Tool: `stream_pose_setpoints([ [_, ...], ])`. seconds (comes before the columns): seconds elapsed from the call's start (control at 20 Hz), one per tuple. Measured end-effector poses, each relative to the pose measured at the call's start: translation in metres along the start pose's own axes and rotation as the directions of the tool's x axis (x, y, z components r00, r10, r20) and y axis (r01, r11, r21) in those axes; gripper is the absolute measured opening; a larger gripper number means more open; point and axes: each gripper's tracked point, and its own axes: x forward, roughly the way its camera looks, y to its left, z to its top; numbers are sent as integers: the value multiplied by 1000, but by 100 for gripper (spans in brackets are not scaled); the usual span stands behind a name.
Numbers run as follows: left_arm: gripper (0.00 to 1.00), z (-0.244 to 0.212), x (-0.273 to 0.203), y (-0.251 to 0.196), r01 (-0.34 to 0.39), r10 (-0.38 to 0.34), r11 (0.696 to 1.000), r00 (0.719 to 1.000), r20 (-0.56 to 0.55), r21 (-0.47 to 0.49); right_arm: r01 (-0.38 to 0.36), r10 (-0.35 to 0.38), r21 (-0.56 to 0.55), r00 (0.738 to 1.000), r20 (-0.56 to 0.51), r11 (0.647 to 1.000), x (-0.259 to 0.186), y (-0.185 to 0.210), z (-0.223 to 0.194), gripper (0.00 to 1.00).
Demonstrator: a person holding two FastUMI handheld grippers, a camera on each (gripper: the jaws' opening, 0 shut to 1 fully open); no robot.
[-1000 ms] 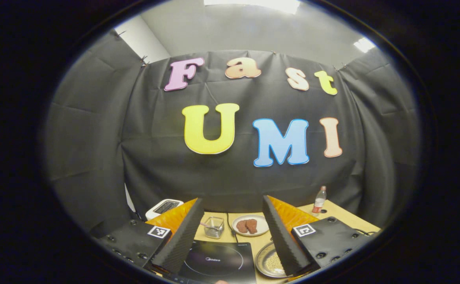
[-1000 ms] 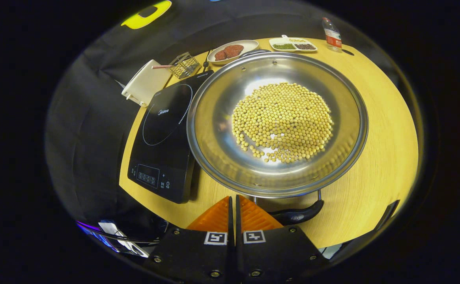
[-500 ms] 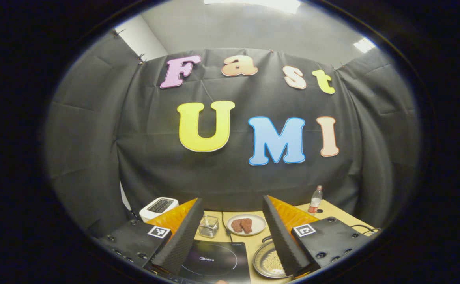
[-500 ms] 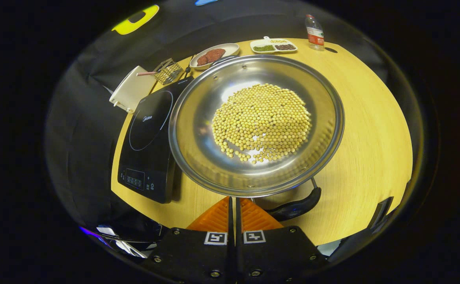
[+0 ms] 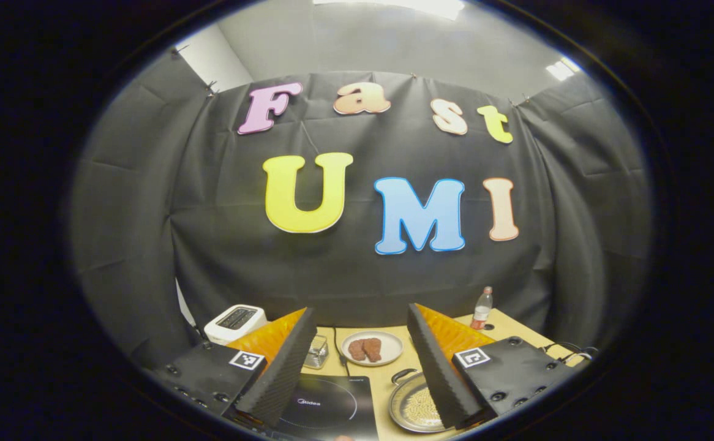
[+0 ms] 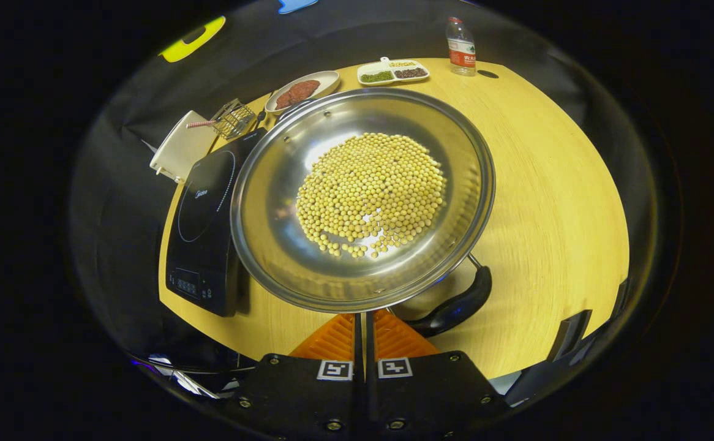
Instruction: First push the handle of the pot to place it horizontally, then grasp the pot with both hands and set it on the induction cooktop.
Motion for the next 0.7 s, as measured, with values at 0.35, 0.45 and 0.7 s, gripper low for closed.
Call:
stream_pose_setpoints([
  [0.35,100,-4,5,-6,5,-5,1000,1000,-8,-2,104,-106,-80,994,-21,991,-5,-35,7,1],
  [0.45,100,-2,6,-8,8,-8,1000,1000,-7,-1,113,-115,-77,993,-23,991,-6,-43,10,1],
  [0.7,100,2,3,-12,13,-13,1000,1000,-3,13,144,-147,-72,989,-29,987,-5,-66,17,1],
])
